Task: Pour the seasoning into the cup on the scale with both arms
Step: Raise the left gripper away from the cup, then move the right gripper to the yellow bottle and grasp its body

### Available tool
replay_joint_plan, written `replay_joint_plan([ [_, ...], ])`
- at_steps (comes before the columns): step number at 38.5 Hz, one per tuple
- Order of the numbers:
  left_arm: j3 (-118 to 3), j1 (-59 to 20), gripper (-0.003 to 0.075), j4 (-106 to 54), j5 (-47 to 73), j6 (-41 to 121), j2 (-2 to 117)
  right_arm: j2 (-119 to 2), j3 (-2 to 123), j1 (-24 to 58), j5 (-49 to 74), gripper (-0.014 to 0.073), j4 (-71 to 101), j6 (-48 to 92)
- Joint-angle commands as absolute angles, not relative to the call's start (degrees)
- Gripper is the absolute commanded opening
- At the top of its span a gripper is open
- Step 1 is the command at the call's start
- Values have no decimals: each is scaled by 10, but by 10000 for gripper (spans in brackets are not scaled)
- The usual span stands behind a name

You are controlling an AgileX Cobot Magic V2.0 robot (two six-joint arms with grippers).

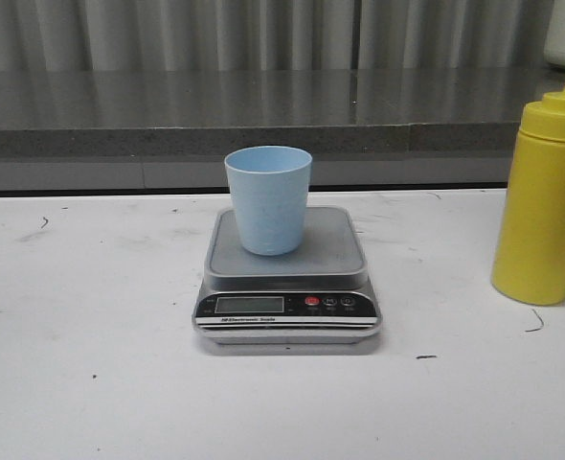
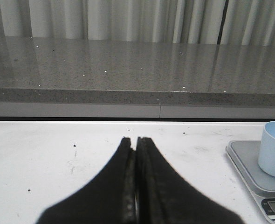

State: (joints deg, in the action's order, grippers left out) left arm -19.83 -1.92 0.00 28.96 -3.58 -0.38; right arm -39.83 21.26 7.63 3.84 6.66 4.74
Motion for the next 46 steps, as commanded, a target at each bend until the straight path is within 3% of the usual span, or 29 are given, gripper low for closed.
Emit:
replay_joint_plan([
  [1,-213,-17,-20,0,243,-40,-7,-442,233,104,-28,609,71,46],
  [9,-213,-17,-20,0,243,-40,-7,-523,221,124,-115,609,87,45],
  [23,-213,-17,-20,0,243,-40,-7,-610,79,123,-409,552,159,46],
  [40,-213,-17,-20,0,243,-40,-7,-958,79,123,-738,552,101,-21],
  [46,-213,-17,-20,0,243,-40,-7,-1010,109,123,-737,552,100,-30],
])
